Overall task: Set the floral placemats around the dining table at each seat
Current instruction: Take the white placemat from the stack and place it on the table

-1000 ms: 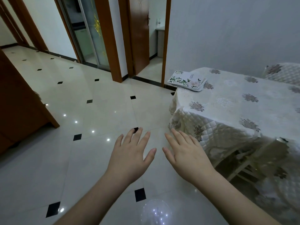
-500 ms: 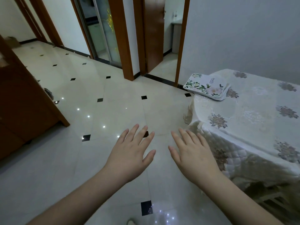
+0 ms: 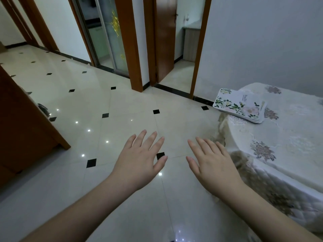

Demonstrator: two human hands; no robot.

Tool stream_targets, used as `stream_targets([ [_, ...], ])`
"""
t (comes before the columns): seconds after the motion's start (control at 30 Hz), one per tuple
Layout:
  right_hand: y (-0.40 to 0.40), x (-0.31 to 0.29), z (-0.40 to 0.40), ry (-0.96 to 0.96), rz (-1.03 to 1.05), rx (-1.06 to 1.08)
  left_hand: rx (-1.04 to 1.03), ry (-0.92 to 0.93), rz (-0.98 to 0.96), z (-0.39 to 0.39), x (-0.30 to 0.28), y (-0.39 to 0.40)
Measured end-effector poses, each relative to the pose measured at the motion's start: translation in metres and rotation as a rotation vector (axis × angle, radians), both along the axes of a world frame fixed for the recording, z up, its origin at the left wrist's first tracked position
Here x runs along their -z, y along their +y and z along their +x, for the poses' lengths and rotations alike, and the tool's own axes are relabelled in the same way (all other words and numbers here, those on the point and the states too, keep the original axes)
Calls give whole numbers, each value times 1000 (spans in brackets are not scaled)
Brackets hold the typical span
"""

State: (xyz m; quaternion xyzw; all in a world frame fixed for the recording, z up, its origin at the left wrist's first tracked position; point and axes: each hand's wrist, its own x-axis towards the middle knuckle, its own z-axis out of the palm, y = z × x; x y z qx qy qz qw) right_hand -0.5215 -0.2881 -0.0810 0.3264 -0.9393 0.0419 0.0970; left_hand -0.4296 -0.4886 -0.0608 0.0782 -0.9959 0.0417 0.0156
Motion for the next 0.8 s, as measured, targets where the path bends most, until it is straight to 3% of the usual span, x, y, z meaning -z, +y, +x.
stream_targets([
  [0.37, -35, 10, -99, -17, 33, 65, 27, 16, 216, -128, 14, -31],
  [0.8, -33, 24, -279, -86, -35, 146, 95, 22, 180, -315, 15, -7],
])
